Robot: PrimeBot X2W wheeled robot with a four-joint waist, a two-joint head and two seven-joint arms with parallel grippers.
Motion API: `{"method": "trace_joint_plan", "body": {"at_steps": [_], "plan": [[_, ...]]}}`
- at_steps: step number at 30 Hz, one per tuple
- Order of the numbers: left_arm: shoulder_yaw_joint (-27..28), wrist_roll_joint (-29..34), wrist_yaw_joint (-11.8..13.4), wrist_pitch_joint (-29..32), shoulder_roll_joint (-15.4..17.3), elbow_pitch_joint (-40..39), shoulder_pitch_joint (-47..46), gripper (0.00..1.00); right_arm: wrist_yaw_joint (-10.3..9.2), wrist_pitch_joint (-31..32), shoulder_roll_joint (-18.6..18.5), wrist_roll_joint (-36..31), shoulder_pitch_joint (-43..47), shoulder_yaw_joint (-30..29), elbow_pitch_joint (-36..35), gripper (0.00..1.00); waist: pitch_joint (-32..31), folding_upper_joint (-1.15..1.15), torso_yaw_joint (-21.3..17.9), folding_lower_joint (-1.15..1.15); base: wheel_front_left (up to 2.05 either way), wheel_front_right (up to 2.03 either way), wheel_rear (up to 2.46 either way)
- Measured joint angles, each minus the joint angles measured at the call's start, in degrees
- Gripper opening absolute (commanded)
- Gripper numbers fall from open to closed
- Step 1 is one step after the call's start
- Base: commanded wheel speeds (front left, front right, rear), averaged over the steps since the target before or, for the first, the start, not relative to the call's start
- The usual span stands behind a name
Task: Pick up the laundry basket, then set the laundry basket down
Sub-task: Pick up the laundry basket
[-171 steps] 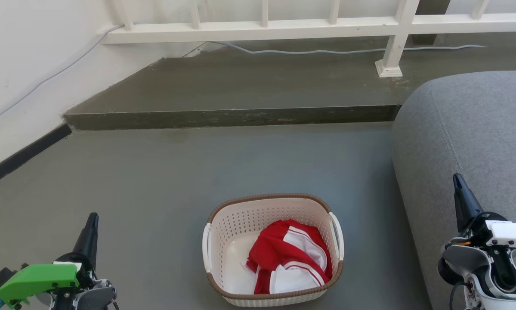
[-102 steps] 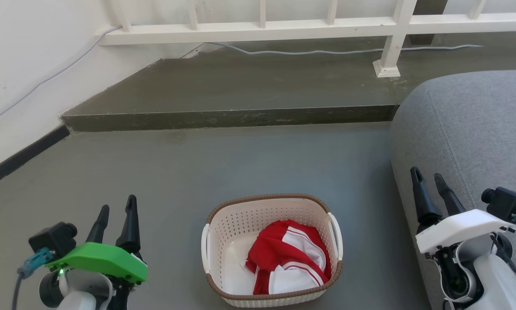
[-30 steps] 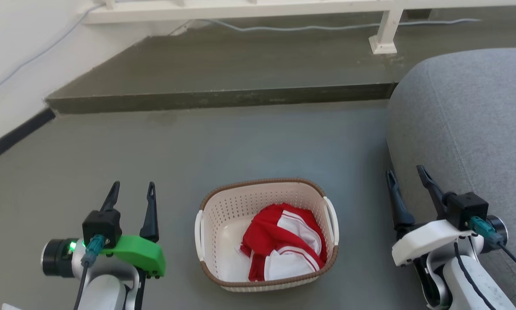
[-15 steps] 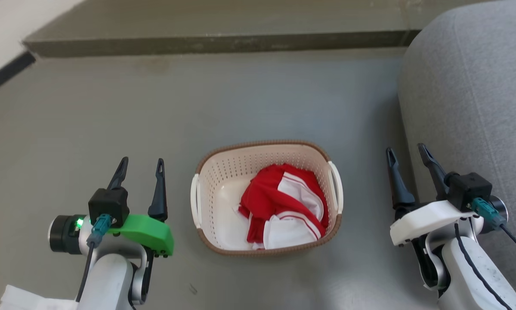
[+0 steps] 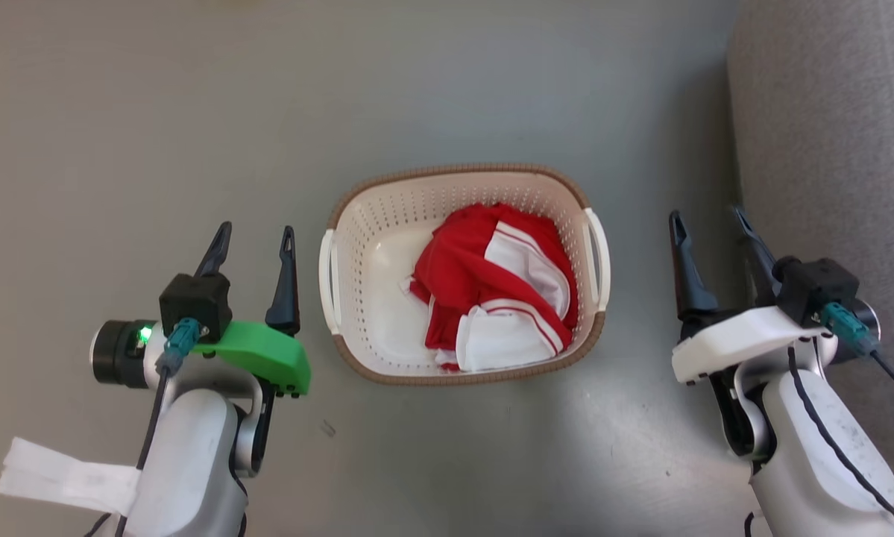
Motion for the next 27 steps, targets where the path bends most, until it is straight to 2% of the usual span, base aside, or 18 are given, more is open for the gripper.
{"method": "trace_joint_plan", "body": {"at_steps": [11,19,27], "plan": [[-0.58,-0.98,-2.80,1.83,-0.69,3.80,-8.76,1.00,1.01,-0.09,0.67,-0.19,-7.94,0.10,2.93,1.00,9.06,0.00,0.62,0.00,0.00,0.00,0.00],[-1.21,-0.97,-5.00,3.11,-1.55,7.78,-18.58,1.00,1.51,-0.24,-0.08,-0.98,-16.56,-0.31,8.12,1.00,15.67,0.00,1.01,0.01,0.00,0.00,0.00],[-1.29,-1.00,-6.71,5.13,-1.72,14.49,-24.24,1.00,2.11,-0.24,-0.32,-1.45,-22.13,0.31,14.89,1.00,21.16,0.00,1.15,0.00,0.00,0.00,0.00]]}}
